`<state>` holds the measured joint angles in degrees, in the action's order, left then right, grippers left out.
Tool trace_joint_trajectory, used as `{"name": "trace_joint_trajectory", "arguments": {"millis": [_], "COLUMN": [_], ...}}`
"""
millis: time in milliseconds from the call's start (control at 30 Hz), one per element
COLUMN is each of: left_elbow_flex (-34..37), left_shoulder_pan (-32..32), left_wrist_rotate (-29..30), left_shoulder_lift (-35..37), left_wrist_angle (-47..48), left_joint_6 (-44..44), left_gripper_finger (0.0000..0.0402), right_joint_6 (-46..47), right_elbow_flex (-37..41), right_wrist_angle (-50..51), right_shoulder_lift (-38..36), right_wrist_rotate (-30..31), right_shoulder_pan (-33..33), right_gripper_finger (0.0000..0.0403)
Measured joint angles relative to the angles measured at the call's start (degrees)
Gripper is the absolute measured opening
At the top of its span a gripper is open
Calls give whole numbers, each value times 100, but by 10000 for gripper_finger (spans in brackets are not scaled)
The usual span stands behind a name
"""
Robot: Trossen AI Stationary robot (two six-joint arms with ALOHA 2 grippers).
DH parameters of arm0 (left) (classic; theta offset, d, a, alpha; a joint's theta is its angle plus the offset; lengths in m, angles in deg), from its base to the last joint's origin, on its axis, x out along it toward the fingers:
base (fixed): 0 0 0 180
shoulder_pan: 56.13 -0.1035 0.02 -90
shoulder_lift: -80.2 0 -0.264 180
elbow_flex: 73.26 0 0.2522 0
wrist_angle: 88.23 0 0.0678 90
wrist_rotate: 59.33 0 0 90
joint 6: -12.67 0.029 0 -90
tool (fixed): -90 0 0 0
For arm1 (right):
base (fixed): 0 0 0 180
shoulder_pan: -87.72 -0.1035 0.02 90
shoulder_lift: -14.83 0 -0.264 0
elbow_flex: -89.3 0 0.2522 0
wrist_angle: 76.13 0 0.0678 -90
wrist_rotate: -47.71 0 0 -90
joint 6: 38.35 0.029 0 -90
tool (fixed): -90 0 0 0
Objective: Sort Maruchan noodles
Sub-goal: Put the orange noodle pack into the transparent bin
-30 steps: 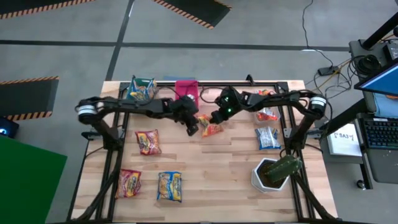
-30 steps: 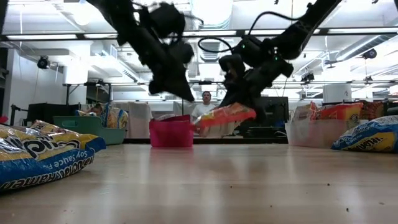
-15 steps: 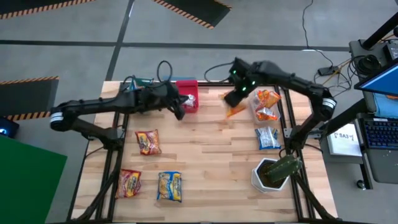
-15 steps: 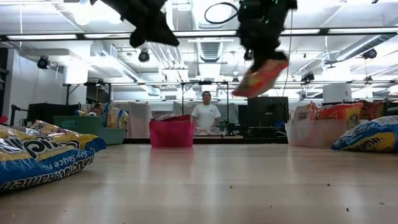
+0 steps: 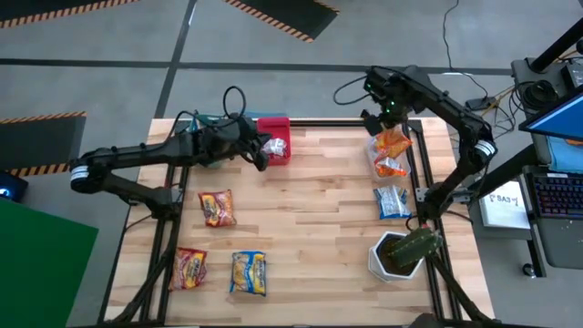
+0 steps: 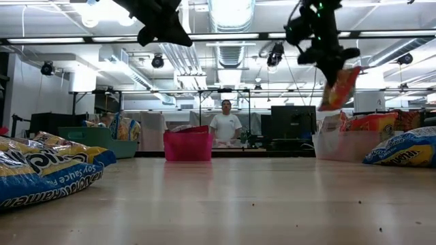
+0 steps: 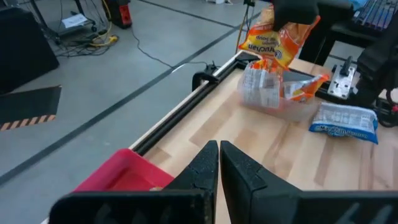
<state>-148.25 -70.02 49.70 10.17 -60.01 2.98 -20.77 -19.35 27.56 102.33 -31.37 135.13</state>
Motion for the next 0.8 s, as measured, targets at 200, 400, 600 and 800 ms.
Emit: {"name": "trace_joint_trajectory", "arguments": {"millis": [200, 400, 600, 800], "left_elbow_flex": [0, 0, 0, 0], "left_shoulder_pan": [0, 0, -34, -107], "left_wrist_rotate": [-1, 0, 2, 13], "left_shoulder_lift": [-18, -20, -30, -38], "left_wrist_angle": [15, 15, 9, -48], "left_joint_6": [-45, -127, -129, -131], "left_gripper_finger": [0, 0, 0, 0], "right_joint_6": [-222, -453, -1003, -1183], "right_elbow_flex": [732, 1248, 1592, 2209], "right_wrist_angle": [6, 5, -136, -1153], "right_shoulder_lift": [-76, -167, -194, -194], "right_wrist_rotate": [78, 48, -89, -87], "right_shoulder_pan": [334, 324, 302, 257], "right_gripper_finger": [11, 11, 11, 11]}}
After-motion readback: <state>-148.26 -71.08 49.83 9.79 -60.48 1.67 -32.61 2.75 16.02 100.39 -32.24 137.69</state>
